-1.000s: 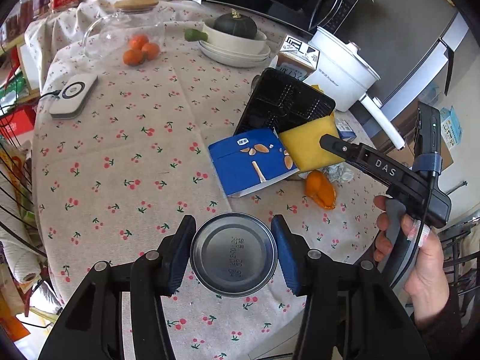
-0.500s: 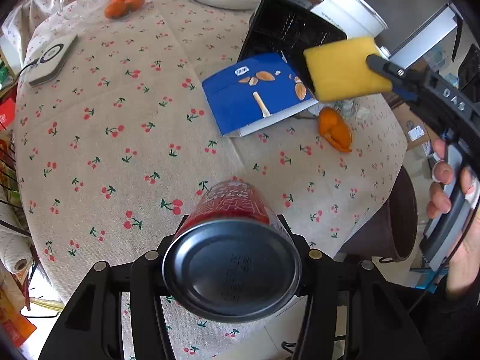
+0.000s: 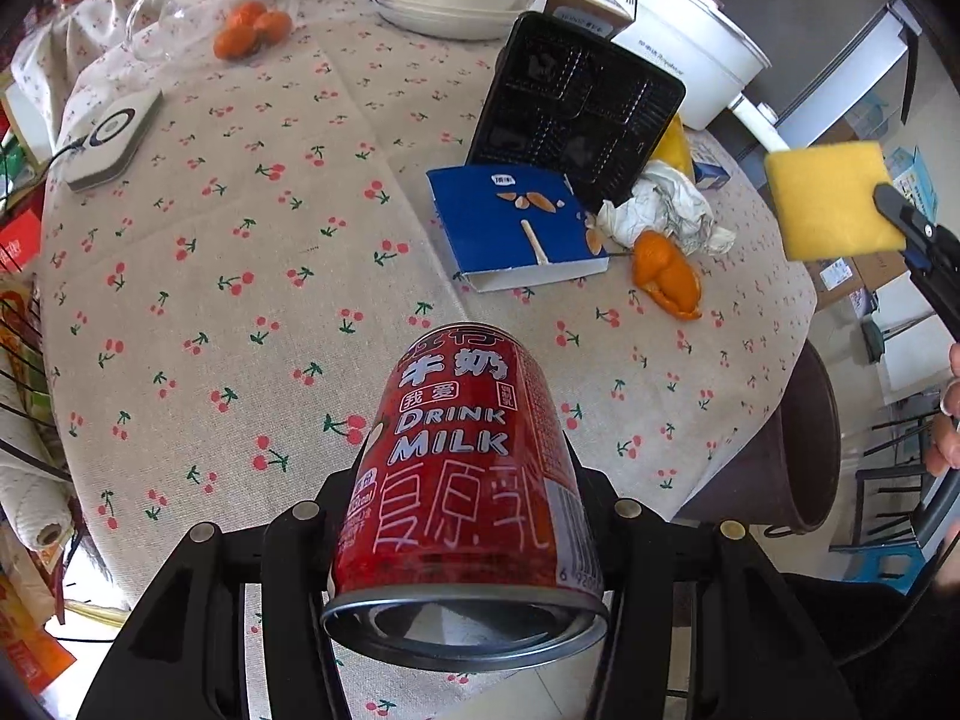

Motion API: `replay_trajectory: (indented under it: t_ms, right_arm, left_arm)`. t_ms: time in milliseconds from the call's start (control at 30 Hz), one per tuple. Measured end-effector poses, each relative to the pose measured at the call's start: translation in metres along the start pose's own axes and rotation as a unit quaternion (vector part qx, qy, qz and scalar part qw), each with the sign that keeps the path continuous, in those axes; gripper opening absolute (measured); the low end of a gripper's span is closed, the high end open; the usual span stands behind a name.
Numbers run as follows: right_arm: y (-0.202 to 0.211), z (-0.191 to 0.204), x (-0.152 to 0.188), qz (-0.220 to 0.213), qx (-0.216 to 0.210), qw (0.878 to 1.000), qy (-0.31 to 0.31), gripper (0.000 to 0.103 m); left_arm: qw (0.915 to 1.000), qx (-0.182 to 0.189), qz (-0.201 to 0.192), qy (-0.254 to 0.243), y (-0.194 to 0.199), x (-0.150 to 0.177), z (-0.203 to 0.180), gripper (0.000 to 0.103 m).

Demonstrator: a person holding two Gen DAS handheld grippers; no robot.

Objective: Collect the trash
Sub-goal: 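Carry the can and sponge over the brown bin and open both tools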

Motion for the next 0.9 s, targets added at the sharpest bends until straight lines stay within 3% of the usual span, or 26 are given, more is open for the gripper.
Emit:
replay_trajectory:
  t_ms: [233, 533, 900]
  right_arm:
    - [0.060, -0.040, 0.024, 0.007, 0.034, 0.999, -0.026, 0.033]
    - [0.124, -0.116, 0.076, 0.027, 0.098, 0.991, -0.085, 0.033]
    - [0.143, -0.180, 0.136, 0.079, 0.147, 0.978, -0.127, 0.033]
  left_arm:
    - [0.9996, 0.021, -0.020, -0.004, 0.015, -0.007, -0.027, 0.054]
    - [0.9963, 0.051, -0.048, -0.050, 0.036, -0.006, -0.101, 0.054]
    - [0.9884, 0.087, -0.037, -0.118, 0.029, 0.017, -0.208, 0.054]
Point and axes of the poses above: each gripper's, at about its wrist camera, not at the fingertips, and y roughly against the way its jaws point, z to its left, x to its underside, the point moved 10 cm from there along -y, roughly the way its jaws point, and after that the axes turned 14 degrees about -x, right-handed, at the moved point
